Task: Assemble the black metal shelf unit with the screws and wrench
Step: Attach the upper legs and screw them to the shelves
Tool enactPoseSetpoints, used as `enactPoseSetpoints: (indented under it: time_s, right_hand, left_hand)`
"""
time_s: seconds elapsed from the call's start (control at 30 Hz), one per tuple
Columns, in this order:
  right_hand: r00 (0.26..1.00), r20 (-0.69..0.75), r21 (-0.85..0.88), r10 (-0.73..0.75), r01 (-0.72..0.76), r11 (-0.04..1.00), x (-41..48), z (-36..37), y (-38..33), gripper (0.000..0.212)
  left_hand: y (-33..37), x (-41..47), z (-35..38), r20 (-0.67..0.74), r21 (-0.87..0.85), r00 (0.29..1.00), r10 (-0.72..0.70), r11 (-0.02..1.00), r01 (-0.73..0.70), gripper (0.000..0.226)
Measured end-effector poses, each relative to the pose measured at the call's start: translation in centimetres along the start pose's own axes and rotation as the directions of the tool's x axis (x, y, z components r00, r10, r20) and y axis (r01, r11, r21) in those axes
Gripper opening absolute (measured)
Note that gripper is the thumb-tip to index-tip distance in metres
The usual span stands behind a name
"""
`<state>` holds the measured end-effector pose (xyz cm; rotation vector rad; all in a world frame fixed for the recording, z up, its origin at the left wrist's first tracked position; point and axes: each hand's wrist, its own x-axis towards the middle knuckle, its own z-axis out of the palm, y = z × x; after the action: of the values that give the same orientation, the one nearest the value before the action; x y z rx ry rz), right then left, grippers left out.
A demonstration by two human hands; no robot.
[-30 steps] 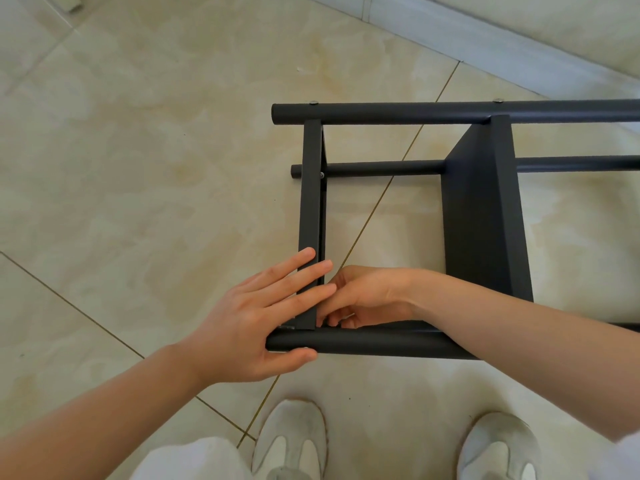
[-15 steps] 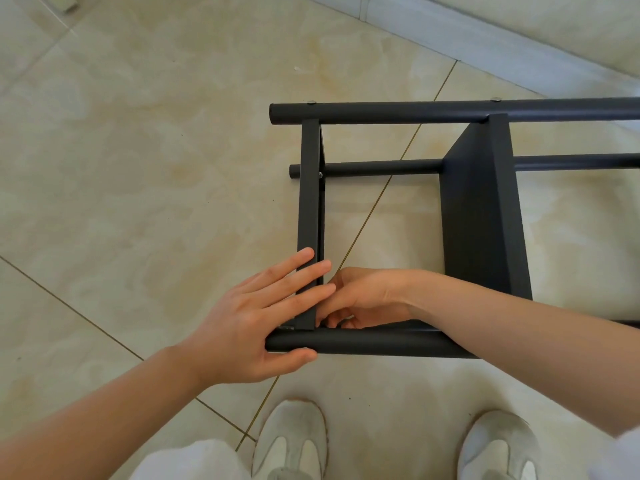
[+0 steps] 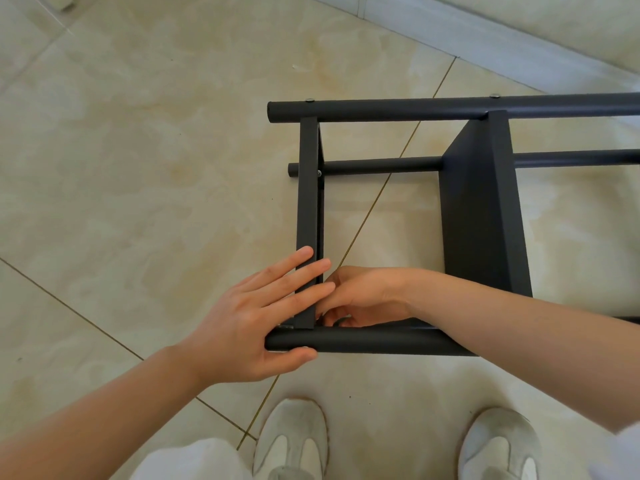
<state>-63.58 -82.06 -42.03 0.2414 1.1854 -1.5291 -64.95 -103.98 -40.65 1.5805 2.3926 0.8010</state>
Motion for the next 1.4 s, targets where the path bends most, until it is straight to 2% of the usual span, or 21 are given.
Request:
enactPoseSetpoints:
  time_s: [0.13, 0.33, 0.47, 0.53, 0.7, 0.83, 0.97, 1.1, 1.27, 1.4]
  right_hand:
    - [1.000, 0.031, 0.005, 0.002, -0.002, 1.000, -0.51, -0.48, 0.02, 0.009]
    - [0.999, -0.053, -0.063, -0.002, -0.001, 0.998, 0.15, 0.18, 0.09, 0.010]
    - [1.000, 0.006, 0.006, -0.017, 0.017, 1.000, -0.27, -0.15, -0.04, 0.012]
    - [1.000, 0.025, -0.011, -0.012, 0.012, 1.000, -0.53, -0.39, -0.01, 0.005]
    - [0.998, -0.063, -0.086, -0.001, -0.005, 0.996, 0.12, 0.30, 0.03, 0.009]
    - [1.000, -0.006, -0.021, -0.005, 0.004, 1.000, -0.33, 0.07, -0.24, 0.020]
    - [1.000, 0.007, -0.056, 0.015, -0.015, 0.998, -0.63, -0.23, -0.17, 0.005]
    - [0.998, -0.059, -0.127, 0.032, -0.039, 0.991, -0.21, 0.38, -0.21, 0.005]
    - [0.998, -0.049, -0.067, 0.032, -0.035, 0.997, -0.60, -0.14, -0.19, 0.005]
    - [0.996, -0.070, -0.085, 0.046, -0.052, 0.995, -0.61, -0.17, -0.14, 0.006]
  left_hand:
    - [-0.02, 0.06, 0.01, -0.002, -0.005, 1.000, 0.002, 1.000, -0.002, 0.064]
    - [0.05, -0.04, -0.02, -0.004, -0.004, 1.000, 0.000, 1.000, 0.000, 0.063]
    - [-0.02, -0.02, -0.02, 0.004, -0.002, 1.000, -0.002, 1.000, 0.002, 0.063]
    - [-0.04, -0.05, -0.03, 0.006, 0.000, 1.000, -0.001, 1.000, 0.001, 0.064]
    - [-0.08, -0.15, 0.07, -0.001, -0.007, 1.000, 0.000, 1.000, 0.000, 0.064]
    - [-0.08, -0.08, 0.08, -0.001, -0.008, 1.000, 0.004, 1.000, -0.004, 0.063]
    - [-0.02, -0.08, 0.02, -0.001, -0.006, 1.000, -0.003, 1.000, 0.002, 0.065]
    - [0.05, 0.01, 0.06, -0.008, -0.009, 1.000, -0.001, 1.000, 0.001, 0.064]
    - [0.06, -0.04, -0.02, 0.006, 0.000, 1.000, -0.005, 1.000, 0.005, 0.065]
    - [0.08, 0.02, -0.05, -0.001, -0.002, 1.000, -0.005, 1.000, 0.005, 0.065]
